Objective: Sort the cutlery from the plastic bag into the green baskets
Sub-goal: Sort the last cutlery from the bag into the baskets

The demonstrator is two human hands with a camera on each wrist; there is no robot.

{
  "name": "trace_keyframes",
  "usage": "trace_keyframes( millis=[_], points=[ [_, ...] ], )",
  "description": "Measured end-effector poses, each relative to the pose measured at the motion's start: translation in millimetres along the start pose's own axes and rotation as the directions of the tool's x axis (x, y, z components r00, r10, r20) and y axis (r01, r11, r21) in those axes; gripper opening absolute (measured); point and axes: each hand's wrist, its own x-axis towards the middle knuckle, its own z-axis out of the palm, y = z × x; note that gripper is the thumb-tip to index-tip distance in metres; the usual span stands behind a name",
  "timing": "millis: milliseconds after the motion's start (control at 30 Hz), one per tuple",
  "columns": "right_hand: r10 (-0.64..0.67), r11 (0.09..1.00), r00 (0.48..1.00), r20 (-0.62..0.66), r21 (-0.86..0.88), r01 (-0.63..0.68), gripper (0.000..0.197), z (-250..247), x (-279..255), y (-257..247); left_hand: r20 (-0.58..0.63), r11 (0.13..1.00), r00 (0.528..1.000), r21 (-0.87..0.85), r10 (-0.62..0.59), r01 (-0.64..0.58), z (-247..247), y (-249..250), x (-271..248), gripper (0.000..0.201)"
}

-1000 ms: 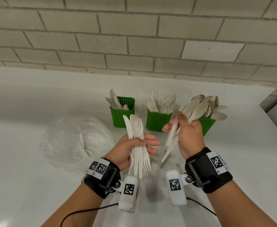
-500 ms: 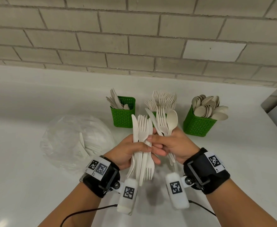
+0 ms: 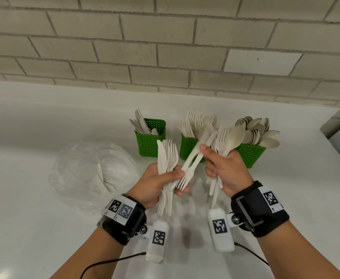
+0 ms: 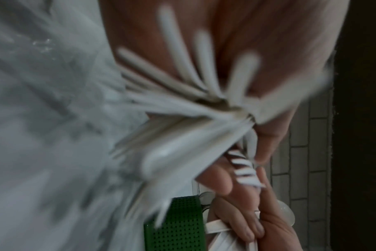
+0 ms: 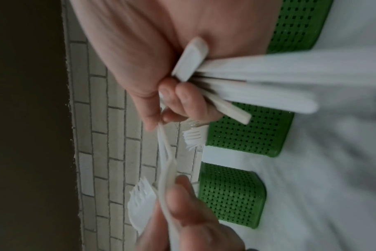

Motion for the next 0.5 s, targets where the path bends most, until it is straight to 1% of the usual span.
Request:
trace_keyframes(
  millis=[100, 167, 200, 233, 267, 333, 367, 400, 433, 467, 500],
  points=[
    [0.0, 1.0, 1.0, -0.013, 0.021, 0.0, 0.015, -4.8, -1.0, -0.8, -0.063, 0.999, 0.997, 0.017, 0.048, -0.047, -1.2, 1.5, 1.0, 0.015],
    [-0.014, 1.0, 0.999, -0.051, -0.016, 0.013, 0.018, -8.4, -3.5, -3.0, -0.095, 0.997, 0.993, 0.042, 0.07, -0.066, -3.8, 3.3, 2.3, 0.018],
    [-0.047, 0.996, 0.995, -0.089, -0.077, 0.04, 0.021, -9.7, -4.8, -4.5, -0.116, 0.996, 0.99, 0.062, 0.075, -0.068, -6.3, 4.0, 3.2, 0.02],
    [-0.106, 0.981, 0.986, -0.125, -0.178, 0.083, 0.027, -11.5, -5.4, -5.8, -0.139, 0.993, 0.987, 0.094, 0.081, -0.068, -9.2, 5.2, 4.0, 0.022],
    [-0.183, 0.94, 0.972, -0.147, -0.317, 0.129, 0.032, -13.5, -5.8, -7.1, -0.157, 0.988, 0.984, 0.137, 0.087, -0.066, -11.6, 6.6, 4.5, 0.019],
    [-0.334, 0.788, 0.936, -0.106, -0.577, 0.216, 0.042, -16.5, -7.2, -10.8, -0.176, 0.972, 0.98, 0.228, 0.097, -0.055, -15.8, 9.2, 5.4, 0.011],
    [-0.387, 0.71, 0.92, -0.058, -0.655, 0.258, 0.047, -18.1, -7.8, -13.1, -0.182, 0.963, 0.978, 0.267, 0.099, -0.048, -18.0, 9.9, 6.2, 0.008],
    [-0.414, 0.63, 0.91, 0.003, -0.721, 0.289, 0.052, -19.2, -9.1, -15.6, -0.187, 0.953, 0.977, 0.3, 0.105, -0.045, -20.6, 10.5, 6.8, 0.009],
    [-0.401, 0.527, 0.912, 0.086, -0.793, 0.307, 0.059, -18.6, -11.0, -18.7, -0.182, 0.946, 0.977, 0.322, 0.109, -0.045, -22.9, 11.0, 7.1, 0.014],
    [-0.333, 0.393, 0.927, 0.174, -0.868, 0.304, 0.063, -15.9, -13.4, -20.9, -0.167, 0.942, 0.98, 0.332, 0.107, -0.047, -24.0, 11.6, 6.8, 0.017],
    [-0.238, 0.227, 0.938, 0.253, -0.924, 0.307, 0.062, -10.9, -17.1, -22.2, -0.146, 0.942, 0.984, 0.332, 0.106, -0.052, -23.4, 12.5, 5.7, 0.016]
  ],
)
